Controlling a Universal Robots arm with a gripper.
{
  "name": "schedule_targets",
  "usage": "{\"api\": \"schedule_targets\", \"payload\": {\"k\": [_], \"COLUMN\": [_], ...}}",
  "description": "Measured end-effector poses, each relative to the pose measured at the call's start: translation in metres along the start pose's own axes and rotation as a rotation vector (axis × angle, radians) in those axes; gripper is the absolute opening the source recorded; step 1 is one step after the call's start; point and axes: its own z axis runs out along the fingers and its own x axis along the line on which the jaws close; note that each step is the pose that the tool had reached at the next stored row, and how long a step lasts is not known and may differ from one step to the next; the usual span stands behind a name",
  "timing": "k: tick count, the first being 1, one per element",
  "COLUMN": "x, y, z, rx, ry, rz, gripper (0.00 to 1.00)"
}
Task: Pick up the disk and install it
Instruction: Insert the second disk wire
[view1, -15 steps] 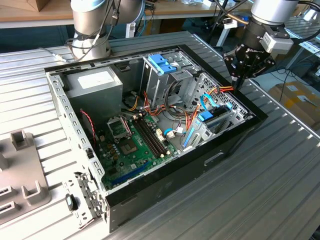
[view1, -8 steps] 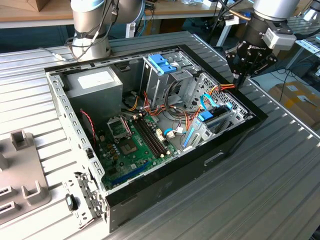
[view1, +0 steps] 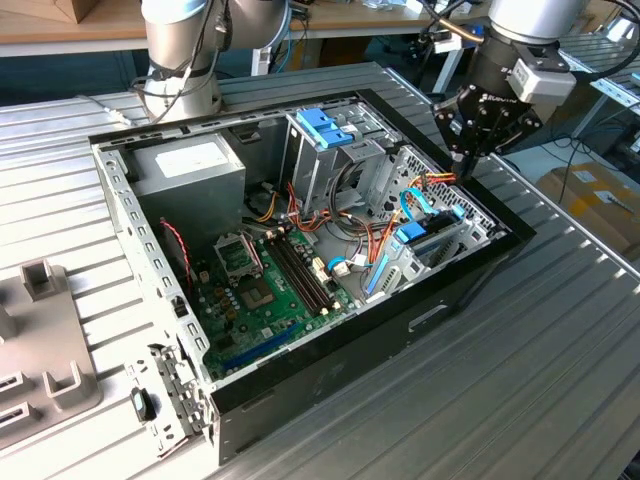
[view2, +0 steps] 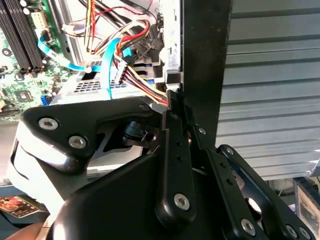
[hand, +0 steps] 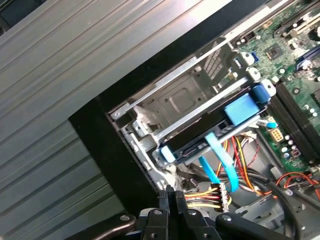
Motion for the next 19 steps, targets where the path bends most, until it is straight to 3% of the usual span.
{"api": "schedule_targets", "payload": {"k": [4,12,16,19], "x": [-0.0007,-0.0009,-0.0009,-0.0009], "y": [0.0003,0.0005,0.0004,0.0004], "z": [0.0009,0.0011,0.0015,0.0019], "rx": [-0.0127,-0.0149,-0.0190,-0.0248], "ry": [-0.0017,-0.0021,-0.0026,-0.0034], "rz": [0.104,0.124,0.158,0.205], "gripper": [0.16,0.16,0.16,0.16]}}
